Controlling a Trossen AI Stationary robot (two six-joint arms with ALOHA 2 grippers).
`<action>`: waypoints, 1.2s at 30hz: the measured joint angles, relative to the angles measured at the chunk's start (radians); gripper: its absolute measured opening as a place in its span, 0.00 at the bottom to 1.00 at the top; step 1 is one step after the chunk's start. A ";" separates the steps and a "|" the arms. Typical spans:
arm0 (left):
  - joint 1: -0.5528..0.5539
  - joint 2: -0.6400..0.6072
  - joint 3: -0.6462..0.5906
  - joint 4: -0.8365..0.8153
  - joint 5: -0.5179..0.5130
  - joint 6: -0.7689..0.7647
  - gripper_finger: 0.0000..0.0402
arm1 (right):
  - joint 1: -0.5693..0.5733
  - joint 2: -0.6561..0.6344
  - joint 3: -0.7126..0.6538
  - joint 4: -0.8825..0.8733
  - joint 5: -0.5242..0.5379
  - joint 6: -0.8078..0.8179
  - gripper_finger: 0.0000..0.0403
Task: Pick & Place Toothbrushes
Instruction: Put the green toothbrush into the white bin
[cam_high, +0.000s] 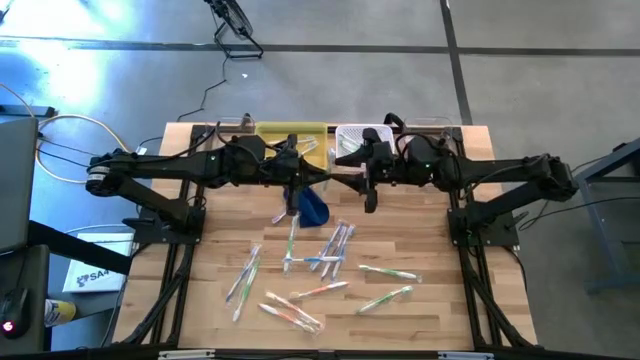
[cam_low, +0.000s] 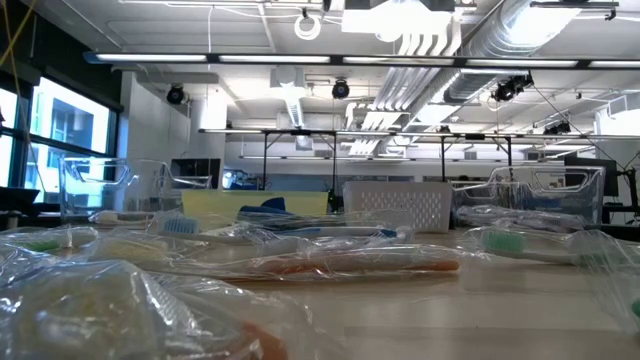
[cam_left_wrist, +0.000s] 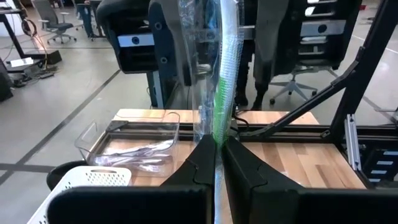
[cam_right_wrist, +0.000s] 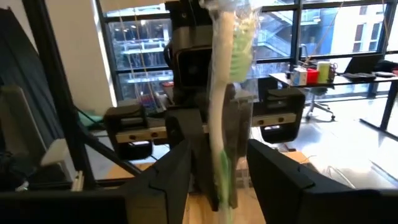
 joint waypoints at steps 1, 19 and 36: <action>0.000 0.000 0.000 0.000 0.000 0.000 0.01 | 0.000 0.007 0.000 0.007 0.002 0.001 0.36; 0.011 0.053 0.000 0.067 0.028 -0.007 0.01 | 0.002 0.021 0.000 0.013 0.023 -0.004 0.14; 0.011 0.053 0.000 0.067 0.029 -0.026 0.07 | 0.004 0.021 0.000 0.013 0.025 -0.001 0.04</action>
